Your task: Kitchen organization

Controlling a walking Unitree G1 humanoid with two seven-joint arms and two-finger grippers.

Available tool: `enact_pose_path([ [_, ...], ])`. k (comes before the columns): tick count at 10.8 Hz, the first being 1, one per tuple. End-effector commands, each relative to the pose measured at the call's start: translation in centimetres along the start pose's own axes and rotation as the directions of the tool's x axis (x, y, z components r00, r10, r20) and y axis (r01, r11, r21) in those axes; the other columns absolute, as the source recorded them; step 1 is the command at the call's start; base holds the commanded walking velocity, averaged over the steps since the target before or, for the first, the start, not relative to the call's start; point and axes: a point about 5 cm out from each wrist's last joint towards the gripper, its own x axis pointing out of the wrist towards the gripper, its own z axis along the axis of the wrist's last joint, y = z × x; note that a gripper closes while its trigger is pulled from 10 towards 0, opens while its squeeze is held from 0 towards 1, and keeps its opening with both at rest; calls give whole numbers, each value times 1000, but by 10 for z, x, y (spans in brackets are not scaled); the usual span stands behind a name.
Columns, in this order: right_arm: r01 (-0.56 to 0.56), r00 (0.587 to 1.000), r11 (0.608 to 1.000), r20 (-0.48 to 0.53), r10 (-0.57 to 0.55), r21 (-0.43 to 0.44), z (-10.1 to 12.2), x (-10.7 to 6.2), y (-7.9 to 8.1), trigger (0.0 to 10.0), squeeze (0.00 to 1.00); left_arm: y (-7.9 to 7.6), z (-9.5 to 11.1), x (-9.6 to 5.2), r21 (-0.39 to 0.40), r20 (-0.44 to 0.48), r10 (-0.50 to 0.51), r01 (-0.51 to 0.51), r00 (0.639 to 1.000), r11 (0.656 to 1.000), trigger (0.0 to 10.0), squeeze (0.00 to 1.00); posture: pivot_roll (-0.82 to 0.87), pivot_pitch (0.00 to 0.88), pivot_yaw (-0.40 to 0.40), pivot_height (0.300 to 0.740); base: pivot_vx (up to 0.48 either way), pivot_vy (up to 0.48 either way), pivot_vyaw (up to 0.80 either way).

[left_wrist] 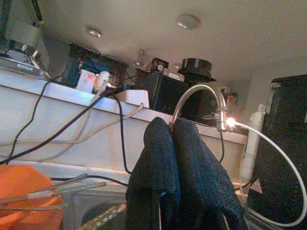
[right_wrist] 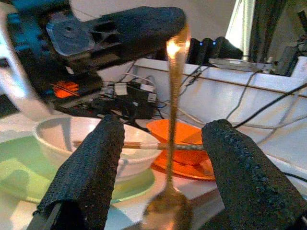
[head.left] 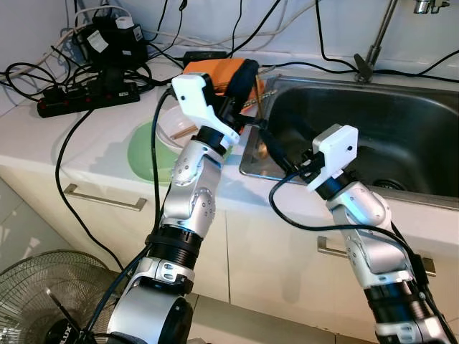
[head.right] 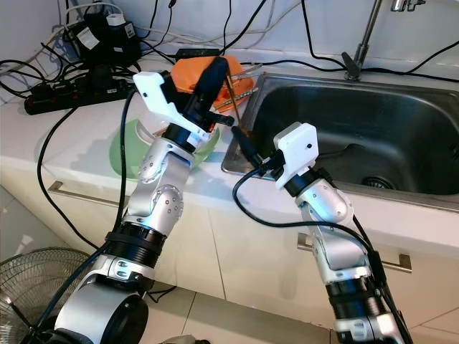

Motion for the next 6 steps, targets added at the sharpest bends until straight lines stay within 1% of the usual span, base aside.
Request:
enact_pose_path([
  [1, -24, 1000, 1000, 5, 24, 12, 3, 1, 5, 10000, 0, -41, 0, 23, -97, 57, -89, 94, 994, 991, 10000, 0, 1, 0, 95, 740, 0, 0, 0],
  [3, -24, 1000, 999, 8, 24, 23, 3, 2, 8, 10000, 0, -53, -3, 22, -81, 33, -170, 173, 985, 982, 10000, 0, 9, 0, 95, 740, 0, 0, 0],
  [6, -26, 1000, 999, 0, 26, 35, 2, 4, 11, 10000, 0, -64, -5, 20, -98, 18, -230, 231, 973, 968, 10000, 0, 18, 0, 93, 740, 0, 0, 0],
])
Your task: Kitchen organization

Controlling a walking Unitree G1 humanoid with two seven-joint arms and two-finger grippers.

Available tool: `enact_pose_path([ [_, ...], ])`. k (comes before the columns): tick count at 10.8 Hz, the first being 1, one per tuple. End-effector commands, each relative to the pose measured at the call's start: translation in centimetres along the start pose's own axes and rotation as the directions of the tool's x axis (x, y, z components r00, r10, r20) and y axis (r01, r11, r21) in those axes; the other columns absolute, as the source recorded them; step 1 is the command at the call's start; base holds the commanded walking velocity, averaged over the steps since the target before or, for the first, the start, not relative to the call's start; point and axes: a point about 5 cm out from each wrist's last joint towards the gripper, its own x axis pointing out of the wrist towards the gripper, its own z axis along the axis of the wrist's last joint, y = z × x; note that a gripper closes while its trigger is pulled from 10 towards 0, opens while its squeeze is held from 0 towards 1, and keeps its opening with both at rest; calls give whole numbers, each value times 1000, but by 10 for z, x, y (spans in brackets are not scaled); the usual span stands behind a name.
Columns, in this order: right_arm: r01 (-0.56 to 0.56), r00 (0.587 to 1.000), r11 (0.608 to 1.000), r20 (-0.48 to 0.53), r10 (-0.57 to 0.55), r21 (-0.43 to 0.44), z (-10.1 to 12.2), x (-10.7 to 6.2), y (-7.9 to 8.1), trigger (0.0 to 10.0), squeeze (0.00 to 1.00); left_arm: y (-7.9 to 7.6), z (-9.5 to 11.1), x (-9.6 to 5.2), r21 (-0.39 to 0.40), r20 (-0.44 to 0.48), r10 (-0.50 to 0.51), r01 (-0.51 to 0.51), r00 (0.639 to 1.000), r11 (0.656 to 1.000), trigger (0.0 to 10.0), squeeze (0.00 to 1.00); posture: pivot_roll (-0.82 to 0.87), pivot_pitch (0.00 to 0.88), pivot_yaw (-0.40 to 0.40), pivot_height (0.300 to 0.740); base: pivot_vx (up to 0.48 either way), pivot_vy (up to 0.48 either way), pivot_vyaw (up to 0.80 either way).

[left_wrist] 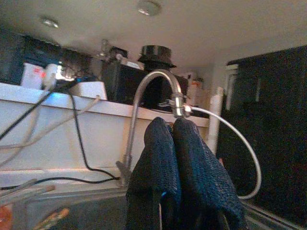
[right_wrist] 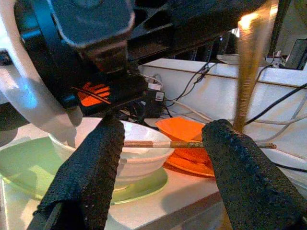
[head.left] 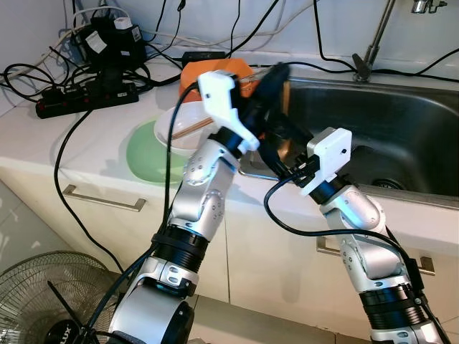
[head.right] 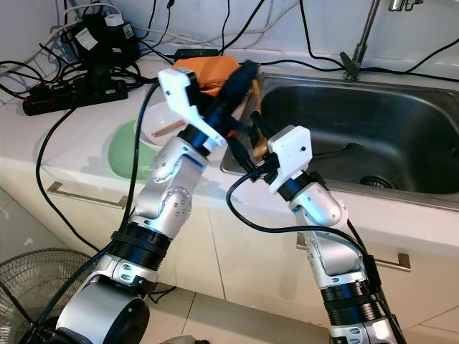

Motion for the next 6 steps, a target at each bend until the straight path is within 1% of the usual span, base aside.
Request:
enact_pose_path([
  [1, -5, 1000, 1000, 2, 5, -3, 2, 2, 2, 10000, 0, -36, 2, 19, -100, 72, -74, 81, 995, 992, 10000, 0, 19, 0, 92, 740, 0, 0, 0],
  [3, 42, 999, 999, -2, -42, -28, 1, 4, -2, 10000, 0, -38, 2, 19, -102, 71, -85, 92, 994, 990, 10000, 0, 22, 0, 91, 740, 0, 0, 0],
  [5, 135, 991, 989, -10, -136, -59, -1, 4, -14, 10000, 0, -37, 4, 17, -97, 68, -81, 87, 994, 991, 10000, 0, 29, 0, 90, 740, 0, 0, 0],
  [6, 132, 991, 990, 2, -132, -42, 2, 4, -15, 10000, 0, -33, 3, 15, -96, 62, -64, 70, 996, 993, 10000, 0, 30, 0, 90, 740, 0, 0, 0],
])
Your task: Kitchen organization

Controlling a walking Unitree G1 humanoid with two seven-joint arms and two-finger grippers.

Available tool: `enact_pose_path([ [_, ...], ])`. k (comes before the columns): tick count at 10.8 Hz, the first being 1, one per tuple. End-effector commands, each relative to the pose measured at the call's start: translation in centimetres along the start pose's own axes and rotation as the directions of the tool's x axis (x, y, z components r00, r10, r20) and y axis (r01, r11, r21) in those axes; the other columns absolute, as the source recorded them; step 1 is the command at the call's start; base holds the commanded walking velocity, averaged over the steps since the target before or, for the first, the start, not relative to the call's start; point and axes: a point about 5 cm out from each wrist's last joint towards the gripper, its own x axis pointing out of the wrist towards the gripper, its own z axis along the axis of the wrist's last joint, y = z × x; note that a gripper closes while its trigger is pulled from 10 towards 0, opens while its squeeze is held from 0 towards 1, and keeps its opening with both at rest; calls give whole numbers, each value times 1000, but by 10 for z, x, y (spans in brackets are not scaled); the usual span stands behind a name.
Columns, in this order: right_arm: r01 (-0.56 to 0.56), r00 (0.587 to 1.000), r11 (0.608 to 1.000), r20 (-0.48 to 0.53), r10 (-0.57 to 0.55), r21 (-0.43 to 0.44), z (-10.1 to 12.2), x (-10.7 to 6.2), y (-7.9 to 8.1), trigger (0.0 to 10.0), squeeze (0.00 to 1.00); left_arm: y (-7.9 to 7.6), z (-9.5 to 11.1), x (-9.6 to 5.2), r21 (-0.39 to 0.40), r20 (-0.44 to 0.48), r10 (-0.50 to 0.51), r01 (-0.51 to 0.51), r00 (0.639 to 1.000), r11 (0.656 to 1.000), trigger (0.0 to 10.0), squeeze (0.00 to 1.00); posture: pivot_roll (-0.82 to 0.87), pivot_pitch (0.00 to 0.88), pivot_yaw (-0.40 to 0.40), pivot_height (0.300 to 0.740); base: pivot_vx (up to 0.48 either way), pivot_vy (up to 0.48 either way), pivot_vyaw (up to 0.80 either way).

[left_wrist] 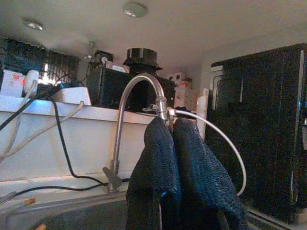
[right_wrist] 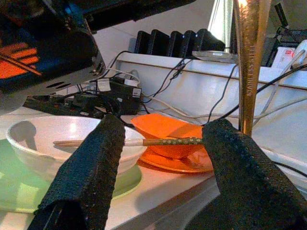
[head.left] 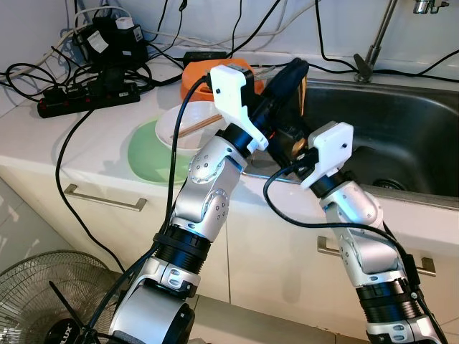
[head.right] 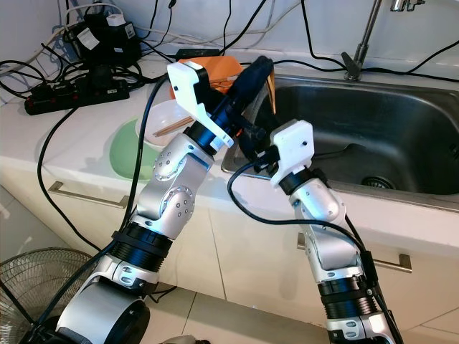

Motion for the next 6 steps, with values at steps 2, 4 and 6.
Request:
enact_pose_path([
  [2, 35, 999, 999, 18, -35, -11, 5, -1, -6, 10000, 0, -13, -4, 8, -70, 45, 42, -39, 998, 997, 10000, 0, 25, 0, 93, 740, 0, 0, 0],
  [4, 4, 999, 1000, 32, -5, 19, 7, -6, -1, 10000, 0, -2, -3, 6, -46, 47, 110, -108, 993, 993, 10000, 0, 19, 0, 96, 740, 0, 0, 0],
  [6, -59, 998, 997, 42, 57, 53, 8, -8, 8, 10000, 0, 4, -3, 5, -29, 47, 147, -146, 988, 989, 10000, 0, 18, 0, 95, 740, 0, 0, 0],
])
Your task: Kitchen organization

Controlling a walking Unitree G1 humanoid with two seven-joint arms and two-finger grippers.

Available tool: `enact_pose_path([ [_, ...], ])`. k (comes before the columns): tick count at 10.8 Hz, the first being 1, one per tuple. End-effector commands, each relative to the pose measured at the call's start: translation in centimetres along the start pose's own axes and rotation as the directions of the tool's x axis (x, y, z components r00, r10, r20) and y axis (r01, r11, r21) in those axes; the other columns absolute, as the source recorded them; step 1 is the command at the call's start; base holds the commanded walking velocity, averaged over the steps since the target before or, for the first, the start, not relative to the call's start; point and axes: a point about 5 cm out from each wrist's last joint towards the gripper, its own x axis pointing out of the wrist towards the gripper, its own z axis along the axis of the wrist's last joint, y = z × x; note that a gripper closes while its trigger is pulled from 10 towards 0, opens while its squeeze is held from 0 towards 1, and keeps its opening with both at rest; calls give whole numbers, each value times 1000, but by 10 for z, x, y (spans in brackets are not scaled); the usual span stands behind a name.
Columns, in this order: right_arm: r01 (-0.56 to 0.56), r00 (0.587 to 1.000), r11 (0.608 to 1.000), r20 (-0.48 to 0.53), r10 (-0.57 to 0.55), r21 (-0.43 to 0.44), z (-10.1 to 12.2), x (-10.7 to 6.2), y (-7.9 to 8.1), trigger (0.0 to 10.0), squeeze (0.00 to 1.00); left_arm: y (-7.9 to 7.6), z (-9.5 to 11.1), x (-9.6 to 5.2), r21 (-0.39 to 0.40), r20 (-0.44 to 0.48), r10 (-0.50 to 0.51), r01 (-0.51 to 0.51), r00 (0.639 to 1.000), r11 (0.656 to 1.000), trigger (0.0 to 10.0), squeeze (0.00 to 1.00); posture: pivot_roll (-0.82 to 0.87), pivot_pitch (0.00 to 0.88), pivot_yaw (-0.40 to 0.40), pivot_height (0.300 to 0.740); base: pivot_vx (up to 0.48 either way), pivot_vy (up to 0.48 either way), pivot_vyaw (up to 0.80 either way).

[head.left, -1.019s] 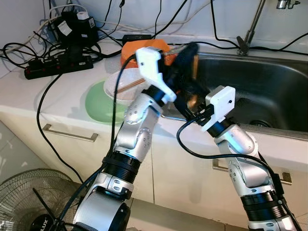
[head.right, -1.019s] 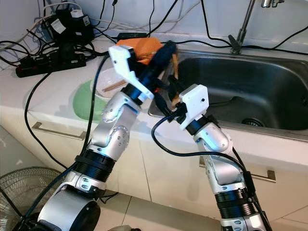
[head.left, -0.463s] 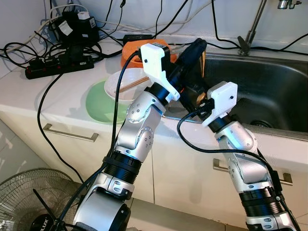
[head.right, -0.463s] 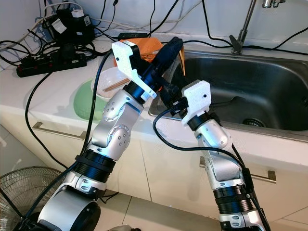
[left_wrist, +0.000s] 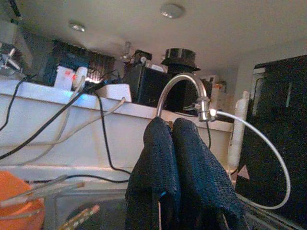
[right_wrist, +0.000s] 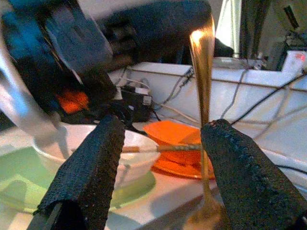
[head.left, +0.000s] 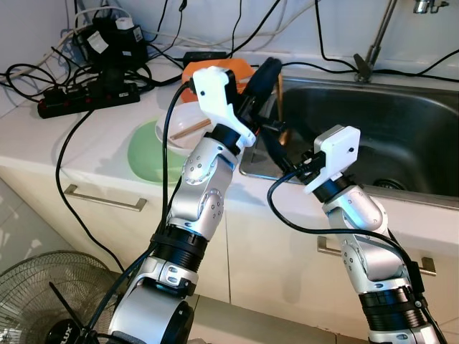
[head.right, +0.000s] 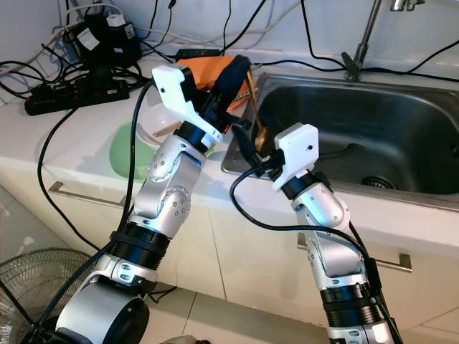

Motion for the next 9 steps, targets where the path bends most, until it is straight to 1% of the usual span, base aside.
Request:
enact_pose_path([
  [1, -13, 1000, 1000, 1, 13, 6, 1, -1, 2, 10000, 0, -18, 1, 11, -52, 41, -18, 21, 999, 998, 10000, 0, 19, 0, 94, 740, 0, 0, 0],
  [3, 28, 999, 1000, -20, -28, -6, -3, 0, -3, 10000, 0, -23, 2, 13, -65, 46, -55, 58, 997, 996, 10000, 0, 27, 0, 93, 740, 0, 0, 0],
  [7, 136, 988, 989, -59, -140, -64, -13, 1, -12, 10000, 0, -31, 5, 13, -92, 54, -117, 122, 992, 988, 10000, 0, 28, 0, 96, 740, 0, 0, 0],
  [9, 159, 985, 985, -56, -163, -72, -13, 3, -13, 10000, 0, -35, 4, 13, -105, 46, -142, 146, 989, 984, 10000, 0, 28, 0, 98, 740, 0, 0, 0],
])
